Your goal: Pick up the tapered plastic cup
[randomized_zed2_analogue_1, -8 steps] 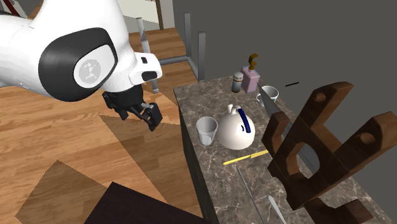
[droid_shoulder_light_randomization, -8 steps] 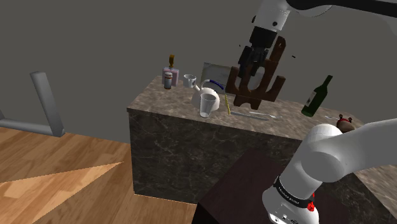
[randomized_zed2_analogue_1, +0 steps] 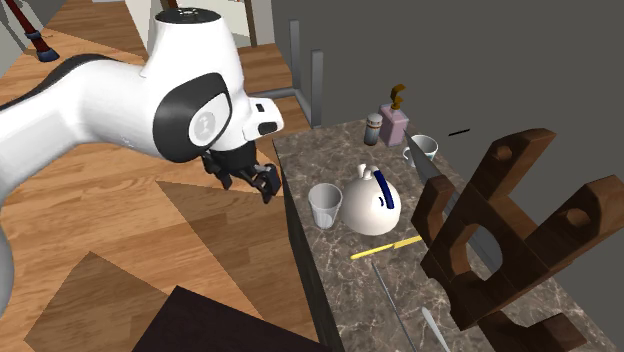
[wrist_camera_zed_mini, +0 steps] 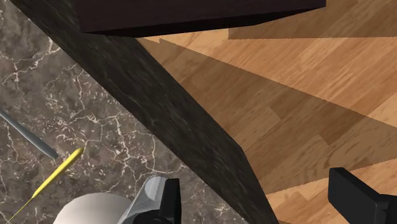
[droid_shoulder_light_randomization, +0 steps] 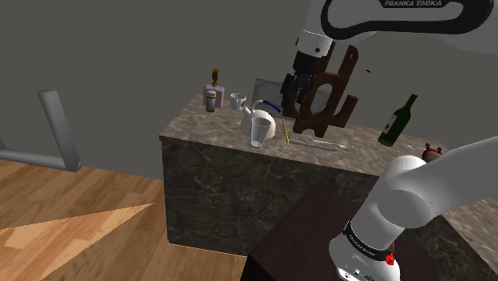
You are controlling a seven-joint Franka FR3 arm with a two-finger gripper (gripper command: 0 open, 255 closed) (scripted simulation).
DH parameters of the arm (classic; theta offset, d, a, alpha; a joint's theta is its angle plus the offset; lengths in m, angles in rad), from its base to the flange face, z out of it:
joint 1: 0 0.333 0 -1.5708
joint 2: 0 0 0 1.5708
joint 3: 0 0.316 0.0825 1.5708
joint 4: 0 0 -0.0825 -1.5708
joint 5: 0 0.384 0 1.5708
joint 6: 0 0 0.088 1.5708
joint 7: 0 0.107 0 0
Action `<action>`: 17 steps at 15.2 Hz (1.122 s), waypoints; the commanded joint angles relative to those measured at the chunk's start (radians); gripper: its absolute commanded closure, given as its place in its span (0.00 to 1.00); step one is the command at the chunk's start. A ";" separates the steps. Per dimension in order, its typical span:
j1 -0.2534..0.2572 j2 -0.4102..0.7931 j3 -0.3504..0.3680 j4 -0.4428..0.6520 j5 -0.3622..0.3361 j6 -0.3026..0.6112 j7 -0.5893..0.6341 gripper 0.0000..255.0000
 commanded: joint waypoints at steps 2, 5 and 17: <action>-0.008 0.088 -0.007 0.000 -0.020 0.090 -0.012 0.00; -0.016 0.182 -0.014 0.009 -0.040 0.174 -0.021 0.00; -0.048 0.601 -0.042 0.166 -0.114 0.440 -0.040 0.00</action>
